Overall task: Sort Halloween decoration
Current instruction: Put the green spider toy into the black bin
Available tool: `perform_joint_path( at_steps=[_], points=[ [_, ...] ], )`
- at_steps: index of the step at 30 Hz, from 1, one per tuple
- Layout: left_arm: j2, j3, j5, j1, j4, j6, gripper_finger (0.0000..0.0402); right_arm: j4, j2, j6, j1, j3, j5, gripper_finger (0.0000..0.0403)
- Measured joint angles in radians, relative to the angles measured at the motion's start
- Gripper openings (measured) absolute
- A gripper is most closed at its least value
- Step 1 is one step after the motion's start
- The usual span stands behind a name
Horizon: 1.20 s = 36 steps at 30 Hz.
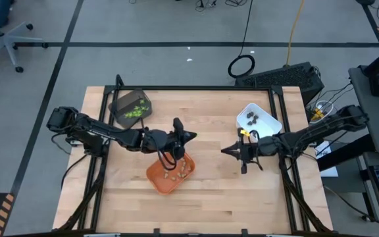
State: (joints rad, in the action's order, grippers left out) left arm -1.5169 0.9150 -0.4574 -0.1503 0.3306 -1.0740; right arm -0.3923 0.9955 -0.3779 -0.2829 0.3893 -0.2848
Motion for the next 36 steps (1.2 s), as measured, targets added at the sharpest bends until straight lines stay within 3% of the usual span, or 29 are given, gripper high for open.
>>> perform_joint_path(
  at_steps=[4,13,31,36],
  points=[
    [0.000,0.000,-0.003,0.000,-0.002,-0.066,0.0000,0.000,0.000,0.004,0.015,0.000,0.000,0.0000],
    [0.000,0.000,-0.004,0.000,-0.002,-0.024,0.0000,0.001,0.000,0.034,0.023,0.000,0.000,0.0000],
    [0.000,0.000,0.014,-0.002,-0.003,0.546,0.0000,0.002,0.000,0.171,0.021,0.000,0.002,0.0000],
    [0.000,0.000,0.017,-0.002,-0.003,0.797,0.0000,0.009,0.000,0.195,0.021,0.000,0.002,0.0000]
  ],
)
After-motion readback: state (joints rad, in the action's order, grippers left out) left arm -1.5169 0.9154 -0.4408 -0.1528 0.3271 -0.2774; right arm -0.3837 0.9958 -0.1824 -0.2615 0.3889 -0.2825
